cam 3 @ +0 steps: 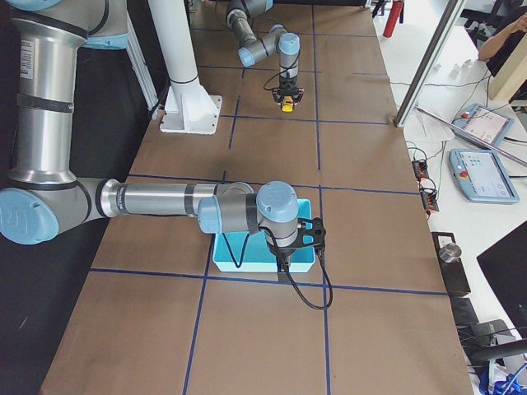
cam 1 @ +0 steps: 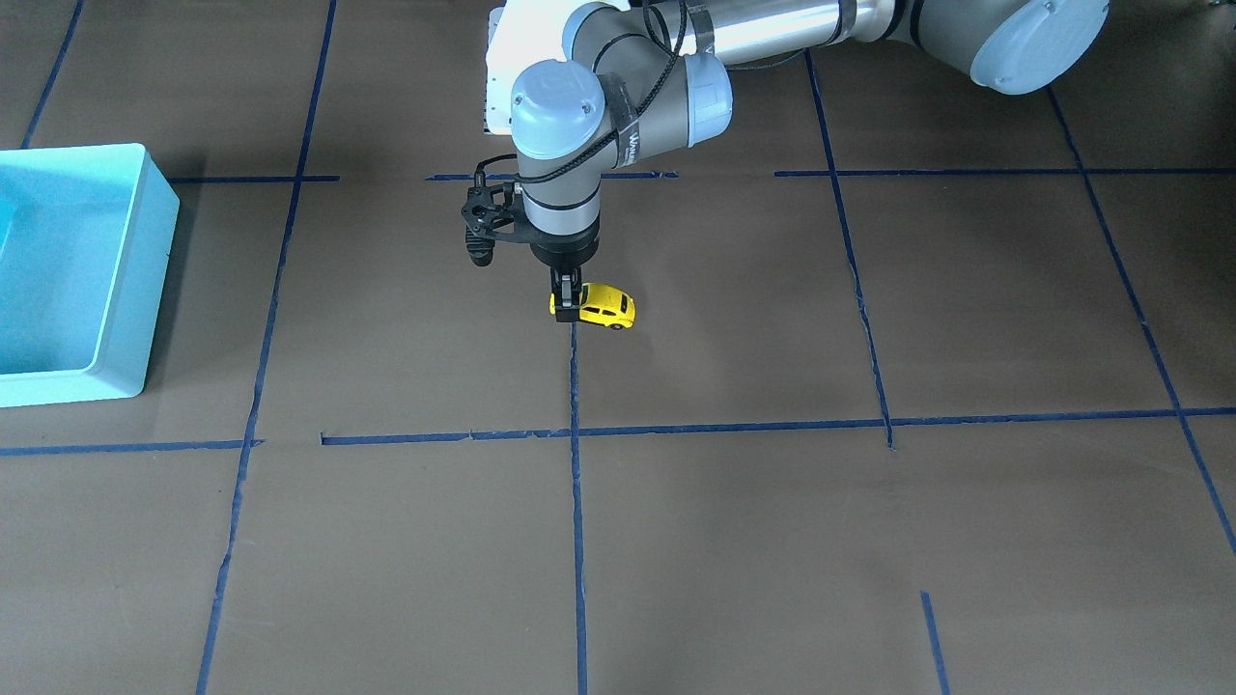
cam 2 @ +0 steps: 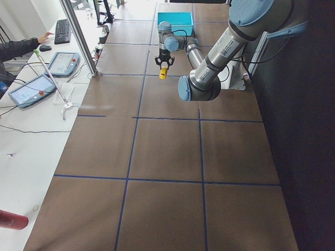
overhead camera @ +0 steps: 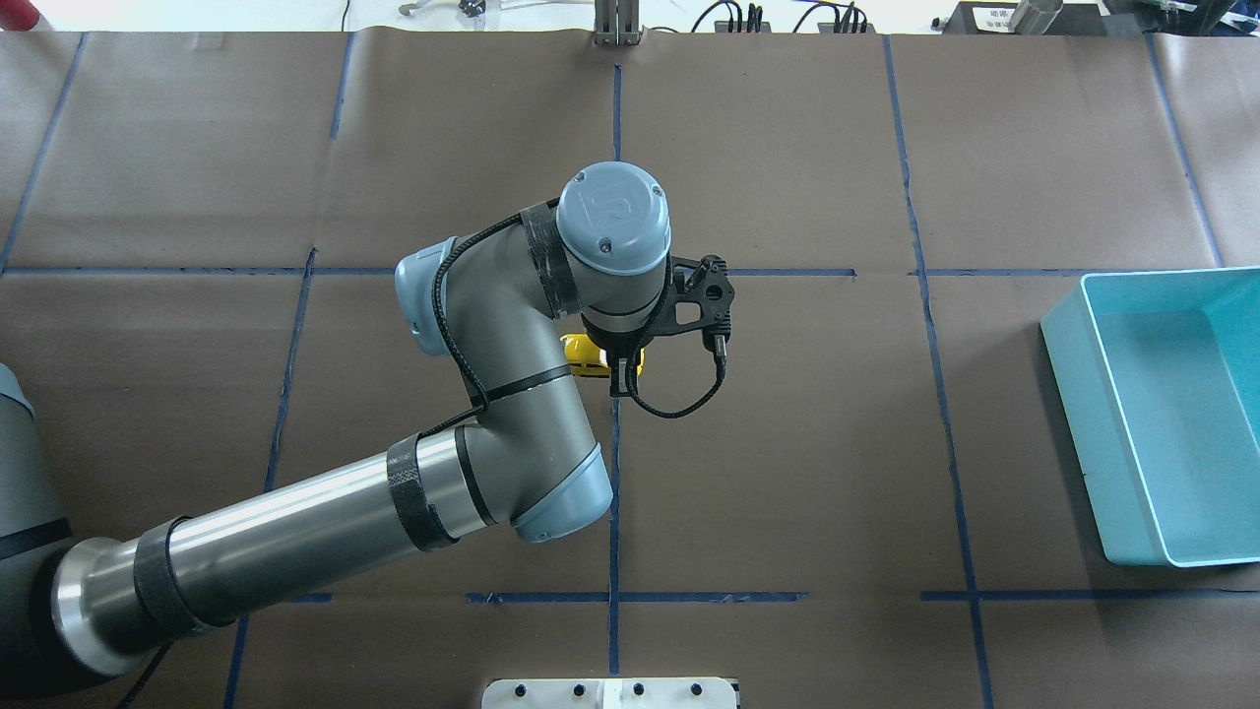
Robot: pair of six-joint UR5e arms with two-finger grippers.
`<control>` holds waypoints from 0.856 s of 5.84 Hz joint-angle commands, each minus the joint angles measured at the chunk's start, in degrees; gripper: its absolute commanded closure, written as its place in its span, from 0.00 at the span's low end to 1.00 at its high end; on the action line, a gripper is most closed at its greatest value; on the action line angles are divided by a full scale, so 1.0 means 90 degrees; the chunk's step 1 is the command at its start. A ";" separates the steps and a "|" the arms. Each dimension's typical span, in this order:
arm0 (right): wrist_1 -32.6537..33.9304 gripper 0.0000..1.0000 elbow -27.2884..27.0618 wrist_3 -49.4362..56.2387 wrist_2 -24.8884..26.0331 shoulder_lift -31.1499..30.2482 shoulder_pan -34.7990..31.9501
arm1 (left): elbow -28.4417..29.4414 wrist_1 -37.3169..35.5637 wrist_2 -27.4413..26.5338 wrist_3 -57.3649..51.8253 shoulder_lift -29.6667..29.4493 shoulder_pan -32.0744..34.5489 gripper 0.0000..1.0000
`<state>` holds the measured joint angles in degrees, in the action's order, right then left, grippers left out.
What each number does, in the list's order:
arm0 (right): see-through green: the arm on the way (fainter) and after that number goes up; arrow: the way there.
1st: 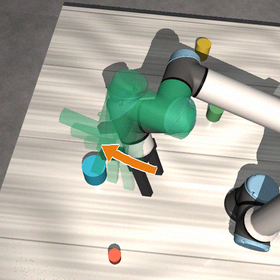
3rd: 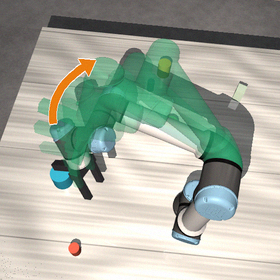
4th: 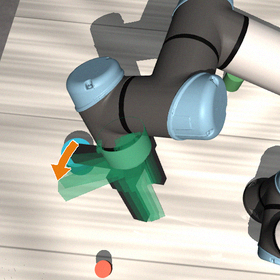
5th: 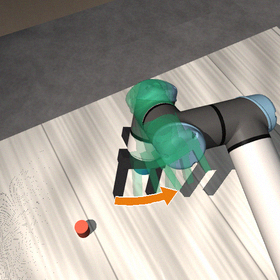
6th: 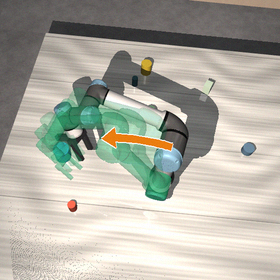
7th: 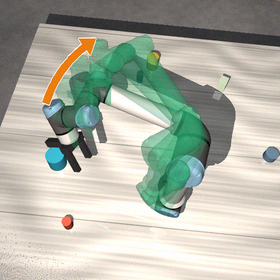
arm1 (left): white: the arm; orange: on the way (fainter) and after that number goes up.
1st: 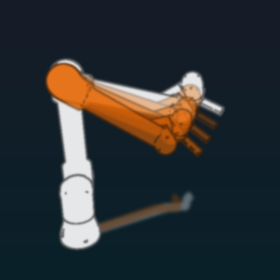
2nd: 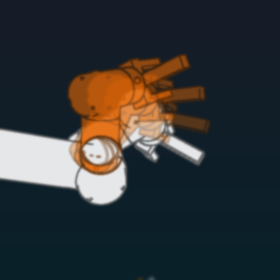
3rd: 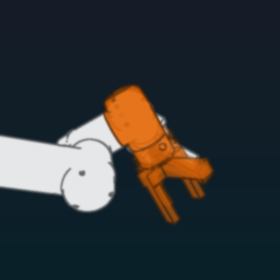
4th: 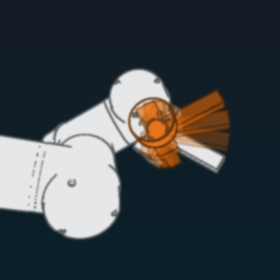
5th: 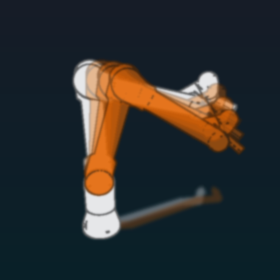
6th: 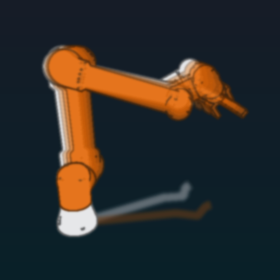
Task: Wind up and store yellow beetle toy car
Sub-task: 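Lower the left gripper onto the car's roof and press down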
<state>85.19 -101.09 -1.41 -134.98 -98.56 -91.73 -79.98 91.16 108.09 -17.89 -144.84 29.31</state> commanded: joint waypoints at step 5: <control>0.0007 0.00 -0.0145 0.0000 0.0017 -0.0035 0.0007 | 0.0674 0.1238 0.0363 0.0719 0.0009 0.0044 1.00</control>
<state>85.23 -102.50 -1.41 -134.84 -98.55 -91.67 -73.99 102.24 111.21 -11.42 -144.81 29.73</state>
